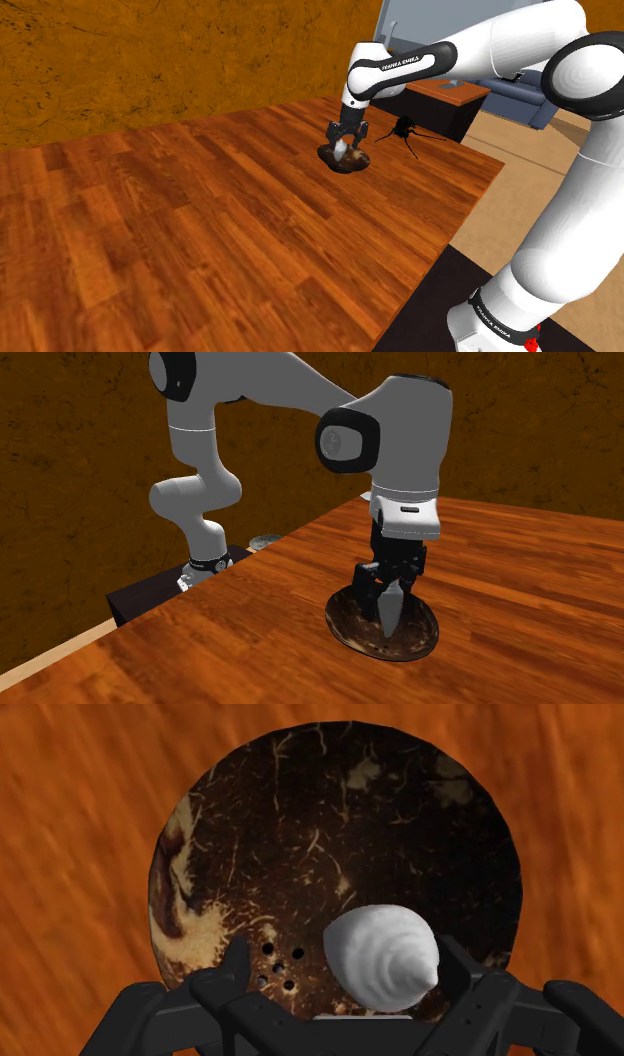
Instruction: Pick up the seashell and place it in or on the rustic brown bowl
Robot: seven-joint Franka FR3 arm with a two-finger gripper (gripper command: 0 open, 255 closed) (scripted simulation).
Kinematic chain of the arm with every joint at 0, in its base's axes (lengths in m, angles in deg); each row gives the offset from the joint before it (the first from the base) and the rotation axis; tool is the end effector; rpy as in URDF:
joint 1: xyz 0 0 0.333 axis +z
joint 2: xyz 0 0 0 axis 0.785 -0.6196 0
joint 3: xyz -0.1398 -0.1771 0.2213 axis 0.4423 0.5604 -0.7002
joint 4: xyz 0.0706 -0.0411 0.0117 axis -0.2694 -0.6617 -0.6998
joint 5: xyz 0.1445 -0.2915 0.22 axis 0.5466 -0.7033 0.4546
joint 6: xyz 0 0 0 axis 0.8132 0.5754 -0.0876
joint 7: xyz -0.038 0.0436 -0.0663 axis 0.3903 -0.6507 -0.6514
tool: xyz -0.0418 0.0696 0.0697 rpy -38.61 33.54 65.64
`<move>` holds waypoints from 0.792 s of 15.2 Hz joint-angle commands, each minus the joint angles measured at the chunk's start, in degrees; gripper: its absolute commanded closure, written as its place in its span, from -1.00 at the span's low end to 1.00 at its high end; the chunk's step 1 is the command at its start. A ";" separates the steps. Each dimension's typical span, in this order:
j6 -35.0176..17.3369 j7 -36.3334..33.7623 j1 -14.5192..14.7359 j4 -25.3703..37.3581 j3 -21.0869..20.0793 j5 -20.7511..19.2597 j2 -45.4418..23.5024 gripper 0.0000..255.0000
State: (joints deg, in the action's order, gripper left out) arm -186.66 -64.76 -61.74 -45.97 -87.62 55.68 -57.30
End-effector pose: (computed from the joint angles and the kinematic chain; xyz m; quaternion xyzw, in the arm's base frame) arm 0.6055 -0.0158 0.4004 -0.9912 0.1318 0.0073 0.0019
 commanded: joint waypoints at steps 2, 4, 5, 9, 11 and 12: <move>3.54 0.15 -0.04 2.32 -0.06 0.25 1.24 -1.00; 6.76 0.27 -0.07 4.70 -0.09 0.43 2.09 -1.00; 6.76 0.27 -0.07 4.70 -0.09 0.43 2.09 -1.00; 6.76 0.27 -0.07 4.70 -0.09 0.43 2.09 -1.00; 6.76 0.27 -0.07 4.70 -0.09 0.43 2.09 -1.00; 6.76 0.27 -0.07 4.70 -0.09 0.43 2.09 -1.00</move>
